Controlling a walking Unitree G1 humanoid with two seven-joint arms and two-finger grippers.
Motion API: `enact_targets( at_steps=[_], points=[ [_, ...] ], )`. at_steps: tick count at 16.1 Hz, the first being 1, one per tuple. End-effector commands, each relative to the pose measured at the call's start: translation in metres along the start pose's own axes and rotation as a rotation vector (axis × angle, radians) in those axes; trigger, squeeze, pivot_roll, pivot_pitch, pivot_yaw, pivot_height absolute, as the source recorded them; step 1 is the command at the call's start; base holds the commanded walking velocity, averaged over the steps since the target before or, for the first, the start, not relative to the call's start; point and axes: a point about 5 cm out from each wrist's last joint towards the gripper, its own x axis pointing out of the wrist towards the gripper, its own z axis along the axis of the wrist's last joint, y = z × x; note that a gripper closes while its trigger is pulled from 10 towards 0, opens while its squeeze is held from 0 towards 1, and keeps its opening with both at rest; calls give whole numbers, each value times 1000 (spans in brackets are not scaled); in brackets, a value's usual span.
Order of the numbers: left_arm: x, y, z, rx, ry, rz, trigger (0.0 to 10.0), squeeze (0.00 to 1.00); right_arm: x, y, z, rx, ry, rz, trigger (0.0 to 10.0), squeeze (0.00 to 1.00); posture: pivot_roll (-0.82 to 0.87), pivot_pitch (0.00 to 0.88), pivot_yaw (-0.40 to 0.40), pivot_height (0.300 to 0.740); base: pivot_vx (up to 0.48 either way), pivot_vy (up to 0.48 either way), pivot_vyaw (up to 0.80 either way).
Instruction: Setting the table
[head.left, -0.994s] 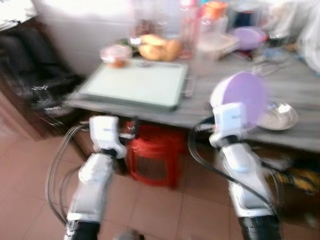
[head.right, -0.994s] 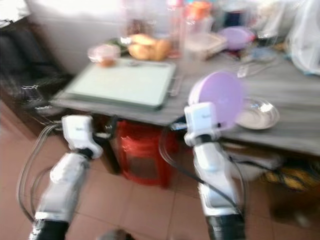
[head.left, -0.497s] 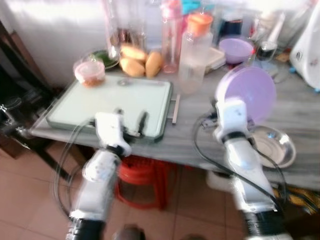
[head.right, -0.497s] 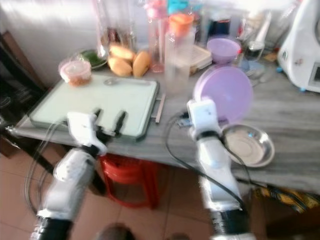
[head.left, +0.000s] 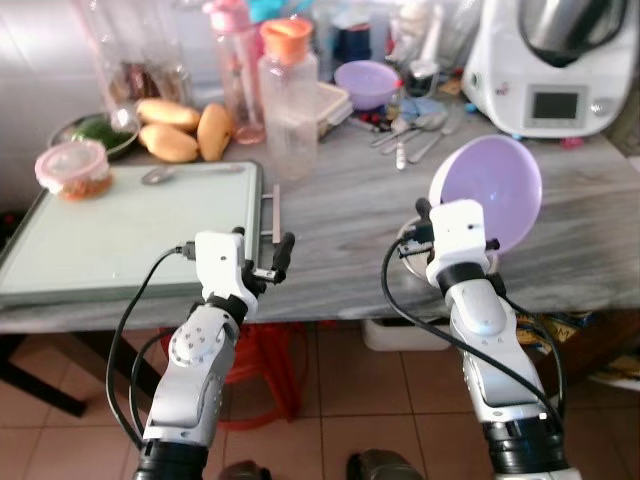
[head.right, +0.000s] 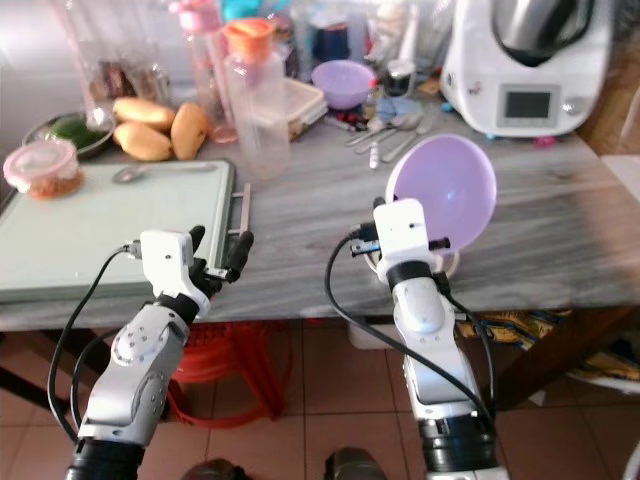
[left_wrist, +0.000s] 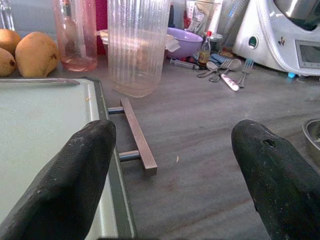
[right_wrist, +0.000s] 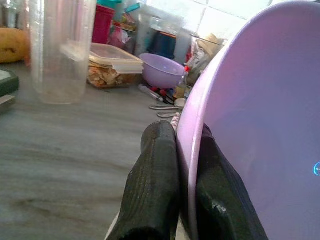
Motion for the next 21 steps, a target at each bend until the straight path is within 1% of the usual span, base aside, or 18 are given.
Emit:
enact_targets(
  at_steps=[1, 2, 3, 5, 6, 7, 9, 12, 15, 17, 18, 19, 21],
  points=[
    [-1, 2, 1, 13, 5, 7, 10000, 0, 6, 2, 4, 0, -9, 21, 10000, 0, -65, 0, 36, 740, 0, 0, 0],
    [-1, 2, 1, 14, 5, 7, 10000, 0, 6, 1, 5, 1, -9, 23, 10000, 0, -63, 0, 35, 740, 0, 0, 0],
    [-1, 3, 1, 20, 11, 13, 10000, 0, 11, 0, 7, 5, -17, 52, 10000, 0, -58, 0, 36, 740, 0, 0, 0],
    [-3, 4, 1, 35, 25, 16, 10000, 0, 21, 3, 6, 39, 17, 143, 10000, 0, -49, 0, 43, 740, 0, 0, 0],
    [-4, 5, 1, 40, 30, 16, 10000, 0, 24, 8, 4, 37, 37, 208, 10000, 0, -41, 2, 46, 740, 0, 0, 0],
    [-5, 5, 1, 46, 35, 13, 10000, 0, 28, 11, 4, -15, 29, 252, 10000, 0, -32, 9, 49, 740, 0, 0, 0],
    [-9, 6, 1, 53, 45, 9, 10000, 0, 33, 15, 4, -31, 30, 313, 10000, 0, -23, 17, 50, 740, 0, 0, 0],
    [-10, 7, 2, 60, 55, 7, 10000, 0, 37, 22, 5, -54, 30, 439, 10000, 0, -16, 26, 51, 740, 0, 0, 0],
    [-10, 7, 1, 65, 66, 9, 10000, 0, 36, 25, 5, -76, 10, 505, 10000, 0, -14, 27, 51, 740, 0, 0, 0],
    [-12, 7, -2, 79, 96, 2, 10000, 0, 38, 24, 0, -72, 34, 518, 10000, 0, -8, 27, 54, 740, 0, 0, 0],
    [-13, 8, -4, 88, 115, 1, 10000, 0, 38, 25, -4, -58, 55, 546, 10000, 0, -6, 26, 56, 740, 0, 0, 0],
    [-14, 9, -4, 91, 125, 8, 10000, 0, 37, 25, -8, -63, 71, 571, 10000, 0, -2, 26, 57, 740, 0, 0, 0],
    [-14, 9, -4, 92, 130, 8, 10000, 0, 37, 25, -11, -72, 75, 583, 10000, 0, 4, 27, 59, 740, 0, 0, 0]
  ],
)
